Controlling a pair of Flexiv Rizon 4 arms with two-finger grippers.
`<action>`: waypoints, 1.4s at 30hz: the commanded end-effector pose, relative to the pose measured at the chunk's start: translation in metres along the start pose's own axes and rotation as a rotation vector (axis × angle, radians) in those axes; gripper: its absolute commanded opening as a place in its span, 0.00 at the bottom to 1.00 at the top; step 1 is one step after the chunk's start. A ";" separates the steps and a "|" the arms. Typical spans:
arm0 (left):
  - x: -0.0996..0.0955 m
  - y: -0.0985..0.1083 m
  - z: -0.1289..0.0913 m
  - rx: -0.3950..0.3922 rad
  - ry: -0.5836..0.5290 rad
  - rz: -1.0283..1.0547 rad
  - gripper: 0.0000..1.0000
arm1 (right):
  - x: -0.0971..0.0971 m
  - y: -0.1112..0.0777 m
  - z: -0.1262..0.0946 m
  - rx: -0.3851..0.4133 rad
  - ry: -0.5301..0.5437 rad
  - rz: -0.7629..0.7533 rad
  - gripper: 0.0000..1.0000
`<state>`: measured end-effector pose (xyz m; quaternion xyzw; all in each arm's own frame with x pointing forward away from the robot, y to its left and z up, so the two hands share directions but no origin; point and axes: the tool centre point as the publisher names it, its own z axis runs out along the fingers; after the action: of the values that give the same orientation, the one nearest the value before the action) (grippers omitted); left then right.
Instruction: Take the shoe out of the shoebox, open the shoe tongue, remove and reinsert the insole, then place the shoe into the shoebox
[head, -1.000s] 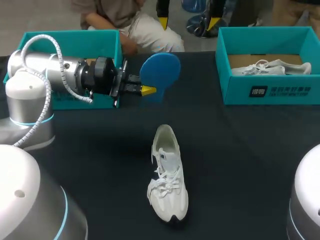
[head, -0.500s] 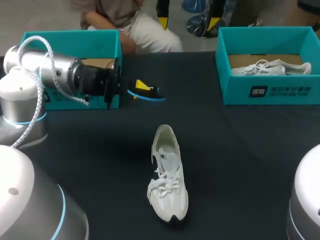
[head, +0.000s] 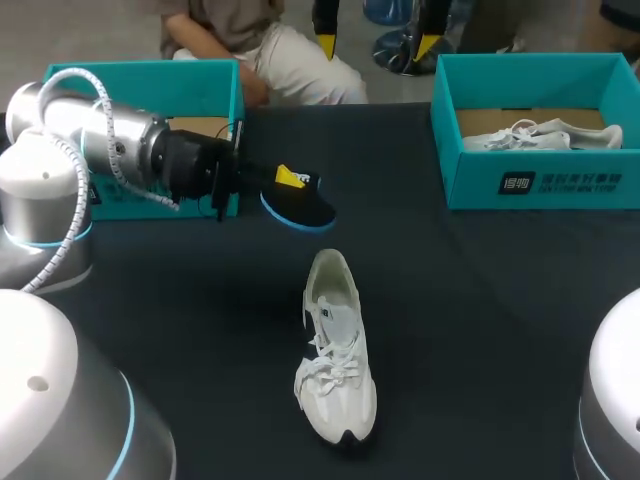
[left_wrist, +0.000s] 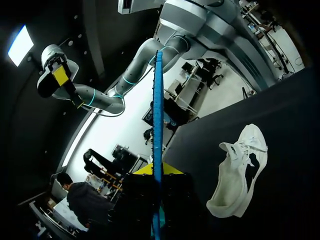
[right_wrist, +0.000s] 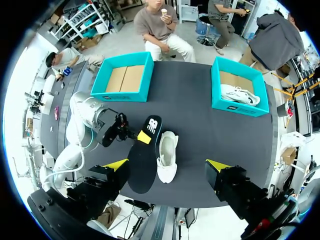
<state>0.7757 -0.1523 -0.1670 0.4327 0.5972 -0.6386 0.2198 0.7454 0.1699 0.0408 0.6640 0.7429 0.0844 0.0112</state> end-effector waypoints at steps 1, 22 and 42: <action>0.001 -0.001 0.000 -0.003 -0.001 0.001 0.00 | 0.000 0.000 0.000 0.001 0.001 0.001 1.00; -0.003 -0.010 0.001 0.027 0.081 0.237 0.00 | 0.000 0.000 0.000 0.001 0.001 0.001 1.00; -0.006 0.004 -0.012 -0.007 0.043 0.660 0.00 | 0.000 0.000 0.000 0.001 0.001 0.001 1.00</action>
<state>0.7891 -0.1410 -0.1594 0.6182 0.4318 -0.5258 0.3937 0.7454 0.1699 0.0408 0.6640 0.7429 0.0845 0.0112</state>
